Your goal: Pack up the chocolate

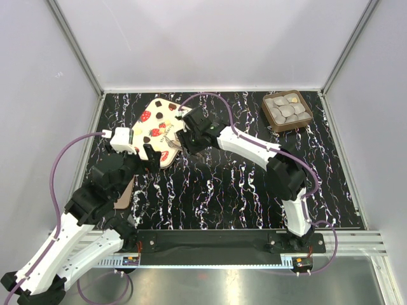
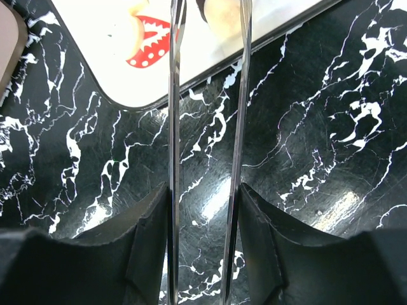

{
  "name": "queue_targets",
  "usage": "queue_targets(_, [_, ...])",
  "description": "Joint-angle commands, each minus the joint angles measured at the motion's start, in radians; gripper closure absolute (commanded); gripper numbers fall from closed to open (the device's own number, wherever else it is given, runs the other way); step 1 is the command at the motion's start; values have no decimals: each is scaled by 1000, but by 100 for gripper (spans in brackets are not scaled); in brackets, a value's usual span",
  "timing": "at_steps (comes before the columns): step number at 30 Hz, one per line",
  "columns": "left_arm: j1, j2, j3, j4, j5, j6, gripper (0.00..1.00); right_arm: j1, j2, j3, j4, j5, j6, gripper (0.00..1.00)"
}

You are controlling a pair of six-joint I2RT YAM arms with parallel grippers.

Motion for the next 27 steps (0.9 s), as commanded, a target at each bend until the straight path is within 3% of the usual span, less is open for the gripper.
queue_targets(1, [5,1,-3,62,2,6,1,8,-2,-7,13,19,-16,48])
queue_targets(16, [6,4,-4,64,8,3,1,8,2,-20,15,-8,-16,48])
queue_targets(27, [8,7,-3,62,7,2,1,8,-24,27,-42,30,-23,63])
